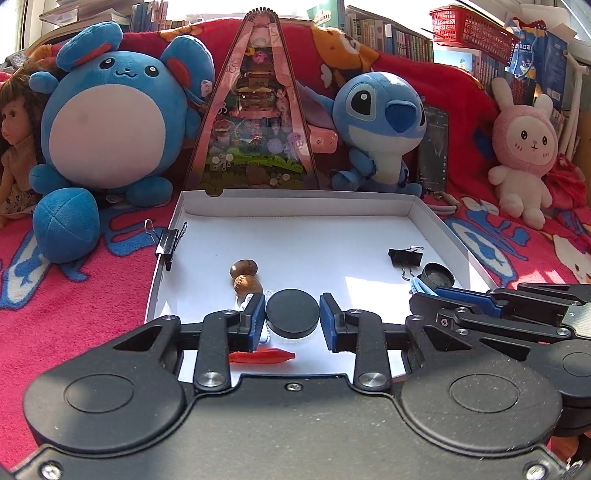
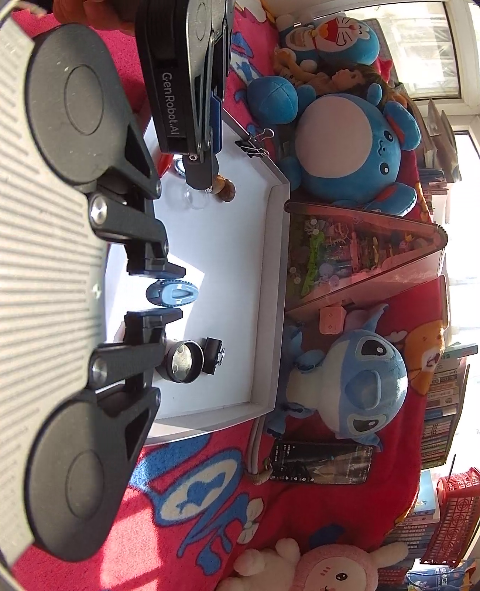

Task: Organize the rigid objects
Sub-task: 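Carry the black lid and blue clip into the white box and lower them, then open both tools to release the black lid and blue clip in the box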

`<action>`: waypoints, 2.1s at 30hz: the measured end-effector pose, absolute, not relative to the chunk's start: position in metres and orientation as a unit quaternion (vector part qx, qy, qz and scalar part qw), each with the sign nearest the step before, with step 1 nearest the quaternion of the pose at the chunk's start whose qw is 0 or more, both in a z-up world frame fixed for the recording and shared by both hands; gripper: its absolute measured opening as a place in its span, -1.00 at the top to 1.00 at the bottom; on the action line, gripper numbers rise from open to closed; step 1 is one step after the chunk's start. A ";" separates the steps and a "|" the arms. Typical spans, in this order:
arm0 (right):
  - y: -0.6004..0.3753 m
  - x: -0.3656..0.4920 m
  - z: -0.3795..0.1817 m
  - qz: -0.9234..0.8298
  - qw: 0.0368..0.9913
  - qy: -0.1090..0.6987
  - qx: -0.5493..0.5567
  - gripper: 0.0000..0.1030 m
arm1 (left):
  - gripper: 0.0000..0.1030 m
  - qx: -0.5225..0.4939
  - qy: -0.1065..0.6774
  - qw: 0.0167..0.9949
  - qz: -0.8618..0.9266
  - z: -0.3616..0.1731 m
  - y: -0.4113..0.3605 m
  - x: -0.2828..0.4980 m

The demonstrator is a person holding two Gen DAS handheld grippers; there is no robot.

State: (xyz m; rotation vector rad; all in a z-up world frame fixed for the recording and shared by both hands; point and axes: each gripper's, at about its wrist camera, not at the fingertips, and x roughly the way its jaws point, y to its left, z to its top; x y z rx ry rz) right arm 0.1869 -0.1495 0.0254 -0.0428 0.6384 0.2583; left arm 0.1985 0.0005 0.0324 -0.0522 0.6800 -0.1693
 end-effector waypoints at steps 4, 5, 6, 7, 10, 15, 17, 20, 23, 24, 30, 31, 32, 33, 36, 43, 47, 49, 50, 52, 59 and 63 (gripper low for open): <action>-0.145 0.195 0.019 0.125 0.939 0.318 -0.026 0.61 | 0.41 -0.022 0.337 0.938 -0.080 0.025 -0.005 0.205; -0.145 0.197 0.018 0.124 0.939 0.319 -0.027 0.61 | 0.41 -0.022 0.338 0.938 -0.080 0.023 -0.005 0.206; -0.144 0.198 0.017 0.123 0.939 0.319 -0.028 0.61 | 0.41 -0.022 0.339 0.937 -0.079 0.021 -0.006 0.207; -0.145 0.199 0.016 0.122 0.939 0.320 -0.028 0.61 | 0.41 -0.022 0.338 0.938 -0.078 0.020 -0.006 0.208; -0.146 0.202 0.013 0.120 0.939 0.322 -0.026 0.61 | 0.41 -0.020 0.339 0.938 -0.075 0.017 -0.007 0.211; -0.148 0.208 0.008 0.116 0.937 0.329 -0.022 0.61 | 0.41 -0.016 0.338 0.938 -0.074 0.014 -0.007 0.212; -0.148 0.209 0.007 0.115 0.936 0.331 -0.022 0.61 | 0.41 -0.016 0.337 0.938 -0.074 0.014 -0.007 0.213; -0.148 0.211 0.007 0.115 0.936 0.331 -0.023 0.61 | 0.41 -0.016 0.336 0.939 -0.073 0.014 -0.008 0.215; -0.147 0.212 0.006 0.115 0.937 0.330 -0.025 0.61 | 0.41 -0.016 0.335 0.939 -0.071 0.014 -0.009 0.217; -0.147 0.213 0.006 0.116 0.936 0.330 -0.025 0.61 | 0.41 -0.015 0.335 0.939 -0.071 0.014 -0.009 0.217; -0.146 0.216 0.002 0.116 0.936 0.333 -0.022 0.60 | 0.40 -0.012 0.332 0.941 -0.070 0.014 -0.011 0.218; -0.146 0.216 0.001 0.116 0.935 0.333 -0.020 0.60 | 0.40 -0.013 0.332 0.941 -0.070 0.014 -0.011 0.218; -0.146 0.217 0.001 0.116 0.935 0.334 -0.019 0.60 | 0.40 -0.014 0.332 0.941 -0.070 0.013 -0.012 0.218; -0.146 0.217 0.000 0.116 0.935 0.335 -0.018 0.60 | 0.40 -0.014 0.332 0.941 -0.070 0.013 -0.012 0.218; -0.147 0.219 -0.001 0.115 0.935 0.336 -0.015 0.60 | 0.40 -0.013 0.331 0.941 -0.071 0.013 -0.013 0.218; -0.149 0.220 -0.003 0.114 0.935 0.336 -0.009 0.60 | 0.41 -0.015 0.337 0.939 -0.070 0.009 -0.013 0.220; -0.149 0.220 -0.003 0.114 0.935 0.335 -0.008 0.59 | 0.40 -0.017 0.341 0.938 -0.067 0.006 -0.012 0.221; -0.149 0.220 -0.003 0.114 0.935 0.335 -0.007 0.58 | 0.40 -0.016 0.341 0.938 -0.067 0.006 -0.012 0.222; -0.149 0.220 -0.003 0.114 0.935 0.335 -0.006 0.57 | 0.40 -0.016 0.341 0.938 -0.066 0.006 -0.012 0.222; -0.149 0.220 -0.004 0.113 0.936 0.334 -0.005 0.56 | 0.40 -0.016 0.340 0.938 -0.066 0.006 -0.011 0.221; -0.149 0.219 -0.004 0.113 0.936 0.334 -0.003 0.49 | 0.22 -0.014 0.338 0.939 -0.065 0.007 -0.012 0.219; -0.152 0.218 -0.003 0.112 0.936 0.333 0.004 0.47 | 0.09 -0.014 0.333 0.941 -0.063 0.010 -0.012 0.215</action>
